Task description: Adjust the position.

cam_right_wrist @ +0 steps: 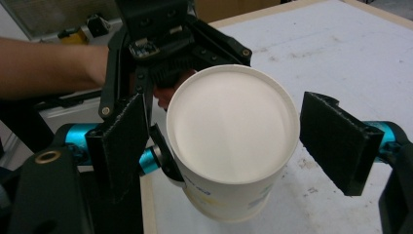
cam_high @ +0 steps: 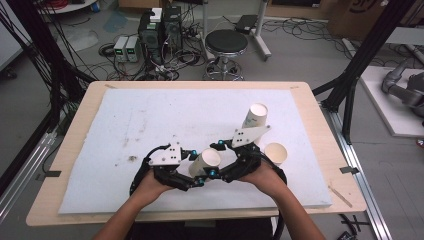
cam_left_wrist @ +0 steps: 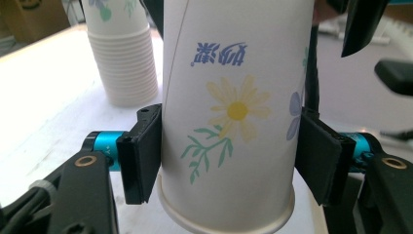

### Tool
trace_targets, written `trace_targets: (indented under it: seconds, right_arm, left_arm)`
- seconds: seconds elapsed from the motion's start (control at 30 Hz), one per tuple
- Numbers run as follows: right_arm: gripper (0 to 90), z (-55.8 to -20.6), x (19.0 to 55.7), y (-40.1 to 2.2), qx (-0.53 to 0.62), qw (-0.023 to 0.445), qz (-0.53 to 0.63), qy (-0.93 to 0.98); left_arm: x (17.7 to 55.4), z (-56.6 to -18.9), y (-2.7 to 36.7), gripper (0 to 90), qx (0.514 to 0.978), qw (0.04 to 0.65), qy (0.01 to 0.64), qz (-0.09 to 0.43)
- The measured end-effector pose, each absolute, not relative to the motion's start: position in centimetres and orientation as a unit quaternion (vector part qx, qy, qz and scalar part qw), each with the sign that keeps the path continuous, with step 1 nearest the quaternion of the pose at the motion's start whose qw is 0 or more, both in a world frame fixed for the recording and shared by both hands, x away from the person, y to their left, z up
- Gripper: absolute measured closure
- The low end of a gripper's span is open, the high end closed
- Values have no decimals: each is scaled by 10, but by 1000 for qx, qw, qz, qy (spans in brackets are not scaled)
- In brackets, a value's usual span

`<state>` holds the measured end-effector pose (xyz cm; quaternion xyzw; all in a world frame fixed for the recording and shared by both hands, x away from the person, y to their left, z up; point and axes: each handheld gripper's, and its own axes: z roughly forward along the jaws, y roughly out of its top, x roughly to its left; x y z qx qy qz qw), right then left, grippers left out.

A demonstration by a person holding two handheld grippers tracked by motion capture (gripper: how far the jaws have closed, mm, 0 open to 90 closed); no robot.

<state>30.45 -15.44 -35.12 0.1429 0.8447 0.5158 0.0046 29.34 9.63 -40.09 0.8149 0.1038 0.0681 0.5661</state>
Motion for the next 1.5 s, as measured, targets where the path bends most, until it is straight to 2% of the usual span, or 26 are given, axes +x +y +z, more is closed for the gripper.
trace_targets:
  seconds: [0.63, 1.3, 1.37, 1.43, 1.5]
  right_arm:
    - [196, -349, 308, -144, 100, 38, 471, 875]
    - [200, -360, 309, -127, 53, 31, 400, 914]
    - [204, -361, 309, -125, 50, 29, 398, 916]
    - [265, -361, 309, -124, 43, 25, 396, 917]
    - [284, -361, 309, -123, 34, 20, 393, 919]
  left_arm:
    - [300, -378, 97, 324, 901, 423, 77, 63]
    - [301, -367, 90, 324, 937, 342, 39, 60]
    - [300, -368, 89, 324, 938, 339, 35, 57]
    - [300, -368, 88, 324, 940, 336, 33, 54]
    - [300, -369, 88, 324, 941, 334, 31, 53]
